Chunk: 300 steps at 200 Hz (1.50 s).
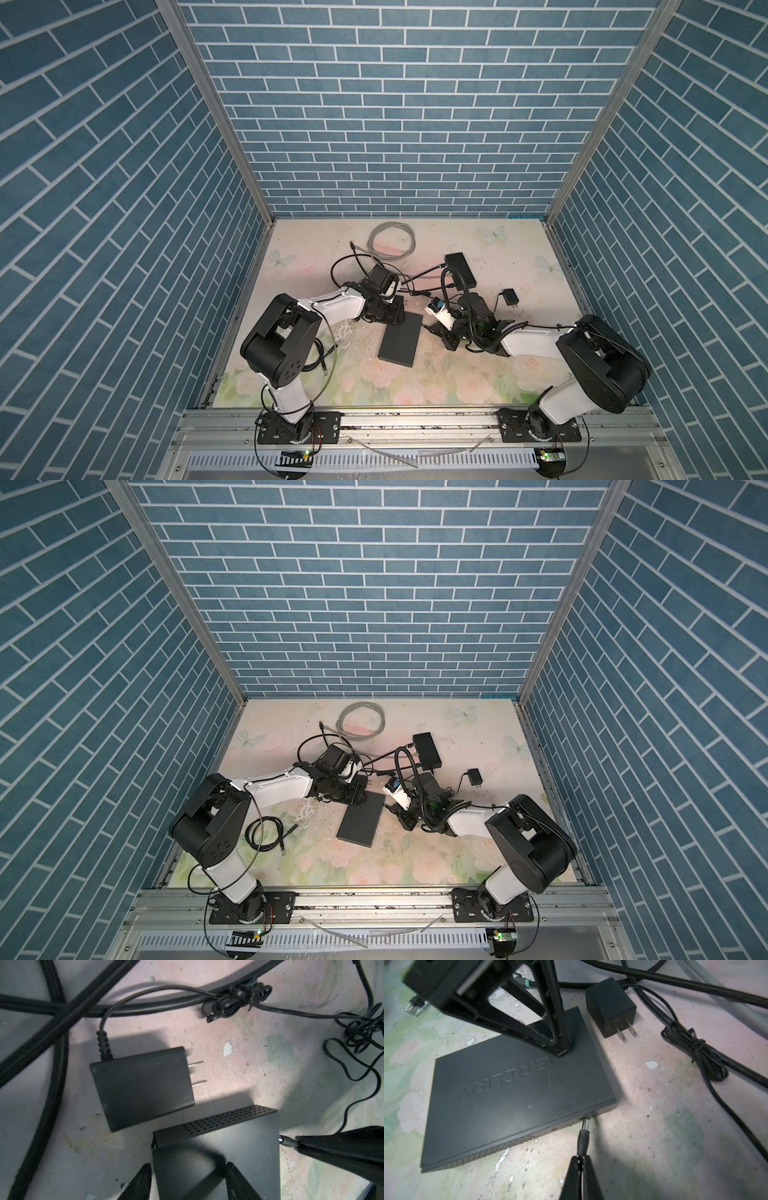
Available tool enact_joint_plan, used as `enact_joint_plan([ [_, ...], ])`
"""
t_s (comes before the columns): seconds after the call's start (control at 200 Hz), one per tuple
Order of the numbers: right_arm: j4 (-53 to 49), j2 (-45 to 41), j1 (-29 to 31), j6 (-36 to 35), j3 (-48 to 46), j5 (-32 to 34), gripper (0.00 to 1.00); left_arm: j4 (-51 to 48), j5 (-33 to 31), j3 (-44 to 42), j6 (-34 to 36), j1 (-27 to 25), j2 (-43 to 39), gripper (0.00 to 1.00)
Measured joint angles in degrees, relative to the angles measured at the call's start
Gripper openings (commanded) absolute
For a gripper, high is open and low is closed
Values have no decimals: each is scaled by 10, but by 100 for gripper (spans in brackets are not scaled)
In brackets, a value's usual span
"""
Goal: Insert the plug into the switch port
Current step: 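Push the barrel plug into the switch port with the right gripper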
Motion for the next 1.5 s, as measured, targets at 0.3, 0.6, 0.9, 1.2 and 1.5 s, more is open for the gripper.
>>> enact_joint_plan([
  [0.3, -8, -6, 0, -8, -3, -12, 0, -1, 1, 11, 10, 0, 8, 58],
  [0.6, 0, 14, 0, -7, -3, 10, 0, -2, 5, 13, 17, 3, 10, 58],
  [0.9, 28, 14, 0, -7, -15, 10, 0, -3, 7, 13, 20, 5, 10, 58],
  [1.2, 32, 12, 0, -7, -22, 8, 0, -5, 7, 13, 21, 5, 10, 58],
  [1.5, 46, 4, 0, -7, -26, 8, 0, -8, 9, 13, 21, 5, 10, 58],
])
